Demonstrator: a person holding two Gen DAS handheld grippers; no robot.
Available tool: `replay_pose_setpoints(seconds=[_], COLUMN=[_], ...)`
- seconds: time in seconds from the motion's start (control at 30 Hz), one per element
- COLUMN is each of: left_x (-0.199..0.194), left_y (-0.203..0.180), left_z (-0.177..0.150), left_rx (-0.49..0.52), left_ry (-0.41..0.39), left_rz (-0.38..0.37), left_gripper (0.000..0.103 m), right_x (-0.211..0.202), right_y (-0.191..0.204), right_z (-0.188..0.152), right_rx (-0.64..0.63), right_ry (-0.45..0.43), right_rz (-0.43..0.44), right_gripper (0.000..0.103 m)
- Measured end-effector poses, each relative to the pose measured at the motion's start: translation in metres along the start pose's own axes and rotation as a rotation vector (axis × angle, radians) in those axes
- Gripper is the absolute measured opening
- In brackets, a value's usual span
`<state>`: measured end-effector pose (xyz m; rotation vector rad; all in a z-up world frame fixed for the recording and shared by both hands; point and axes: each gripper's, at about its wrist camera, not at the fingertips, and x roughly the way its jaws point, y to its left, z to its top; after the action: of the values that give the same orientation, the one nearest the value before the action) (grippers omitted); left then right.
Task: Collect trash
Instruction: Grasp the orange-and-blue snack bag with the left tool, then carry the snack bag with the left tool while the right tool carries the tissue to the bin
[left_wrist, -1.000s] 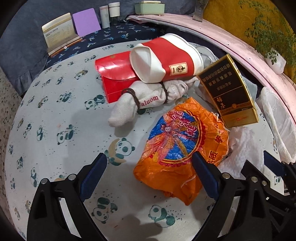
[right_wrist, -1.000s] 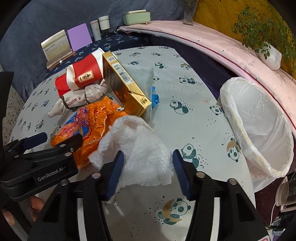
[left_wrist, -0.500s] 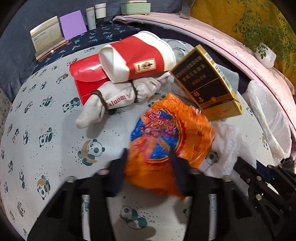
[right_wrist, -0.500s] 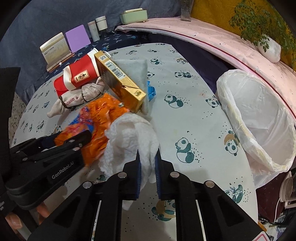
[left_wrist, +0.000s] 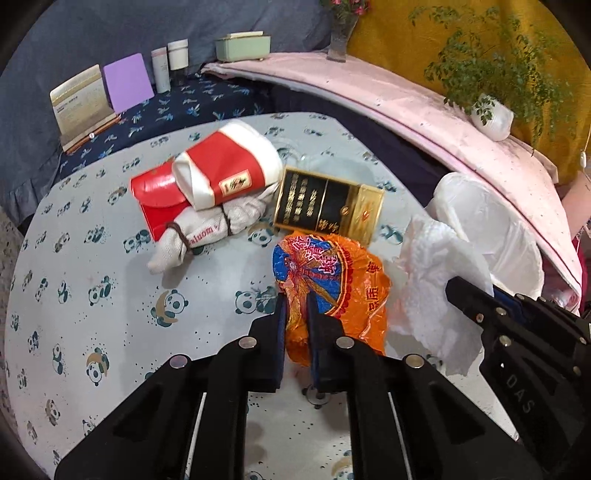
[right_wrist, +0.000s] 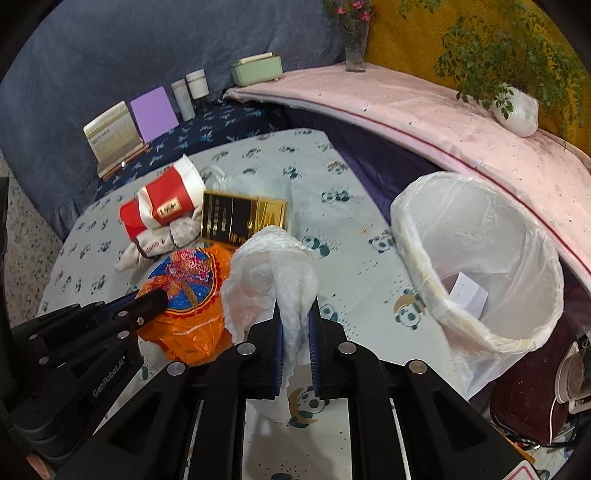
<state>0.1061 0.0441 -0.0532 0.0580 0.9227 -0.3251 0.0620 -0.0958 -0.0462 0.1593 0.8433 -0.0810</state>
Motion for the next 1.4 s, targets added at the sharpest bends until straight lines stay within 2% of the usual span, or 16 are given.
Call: replay_pose_setpoints(seconds=[0.3, 0.67, 1.07, 1.4], left_x=[-0.028, -0.036, -0.015, 0.013], left_y=[-0.031, -0.098, -0.172, -0.202], left_z=[0.018, 0.047, 0.068, 0.074], left_rx=[0.042, 0.136, 0.22, 0.239], left_ry=[-0.07, -0.117, -0.104, -0.046], left_rz=[-0.034, -0.103, -0.177, -0.213], left_gripper=[0.01, 0.01, 0.01, 0.012], right_x=[-0.031, -0.047, -0.045, -0.034], right_y=[-0.03, -0.1, -0.171, -0.193], right_z=[0.016, 0.023, 0.015, 0.01], right_rx=[0.048, 0.157, 0.265, 0.298], right_ry=[-0.086, -0.139, -0.13, -0.103], right_rz=[-0.031, -0.111, -0.2, -0.226], right_gripper=[0.011, 0.011, 0.011, 0.011])
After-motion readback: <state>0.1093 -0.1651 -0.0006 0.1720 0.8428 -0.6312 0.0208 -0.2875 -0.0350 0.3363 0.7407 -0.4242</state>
